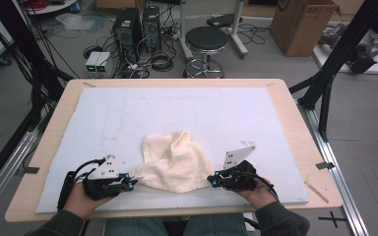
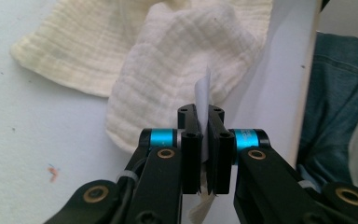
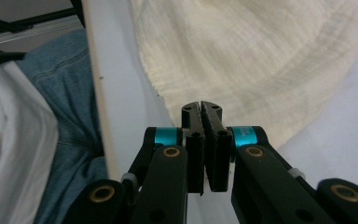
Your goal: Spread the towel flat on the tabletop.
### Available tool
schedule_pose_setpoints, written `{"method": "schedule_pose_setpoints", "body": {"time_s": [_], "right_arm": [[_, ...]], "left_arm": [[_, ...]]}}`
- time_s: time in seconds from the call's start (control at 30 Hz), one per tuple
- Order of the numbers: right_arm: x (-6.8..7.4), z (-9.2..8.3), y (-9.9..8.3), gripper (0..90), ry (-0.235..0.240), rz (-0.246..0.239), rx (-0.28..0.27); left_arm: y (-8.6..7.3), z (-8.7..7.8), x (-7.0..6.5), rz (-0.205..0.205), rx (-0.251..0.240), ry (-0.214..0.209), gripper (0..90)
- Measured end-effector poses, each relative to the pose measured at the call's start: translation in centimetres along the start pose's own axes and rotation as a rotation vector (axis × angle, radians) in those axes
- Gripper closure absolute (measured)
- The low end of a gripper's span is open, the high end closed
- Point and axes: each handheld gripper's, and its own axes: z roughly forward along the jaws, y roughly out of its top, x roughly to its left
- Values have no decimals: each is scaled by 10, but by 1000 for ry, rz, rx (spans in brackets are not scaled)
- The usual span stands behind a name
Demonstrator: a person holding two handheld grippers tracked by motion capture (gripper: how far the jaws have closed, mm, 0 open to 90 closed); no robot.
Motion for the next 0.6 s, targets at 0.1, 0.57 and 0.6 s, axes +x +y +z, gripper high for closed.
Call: {"method": "schedule_pose_setpoints", "body": {"time_s": [0.1, 0.57, 0.6], "right_arm": [[12, -3, -3, 881, 17, -1, 1], [6, -8, -8, 674, 7, 56, -77], [3, -9, -7, 665, -5, 63, -89]], "left_arm": [[-5, -2, -11, 6, 3, -7, 854], [-1, -7, 2, -76, -101, -64, 502], [2, -7, 5, -73, -104, -54, 501]]}}
